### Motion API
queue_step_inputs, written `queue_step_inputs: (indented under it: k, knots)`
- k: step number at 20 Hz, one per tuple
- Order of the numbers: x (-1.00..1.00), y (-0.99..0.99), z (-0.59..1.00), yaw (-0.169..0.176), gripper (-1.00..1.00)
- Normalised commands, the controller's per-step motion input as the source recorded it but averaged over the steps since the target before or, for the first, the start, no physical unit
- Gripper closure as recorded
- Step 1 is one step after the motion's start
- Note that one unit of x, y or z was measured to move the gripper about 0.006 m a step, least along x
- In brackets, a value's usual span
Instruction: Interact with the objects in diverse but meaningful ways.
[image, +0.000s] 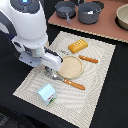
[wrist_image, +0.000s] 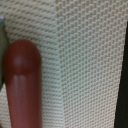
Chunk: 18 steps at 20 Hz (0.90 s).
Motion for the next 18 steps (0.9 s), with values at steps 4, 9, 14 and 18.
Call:
queue_step_inputs:
  k: [4, 9, 14, 18]
  knots:
    - [-0.21, 0.20, -0.05, 0.000, -1.00]
    - [-0.13, 0.16, -0.02, 0.003, 1.00]
    - [-0.19, 0.13, -0.07, 0.008, 1.00]
    - [-0.24, 0.08, -0.08, 0.012, 1.00]
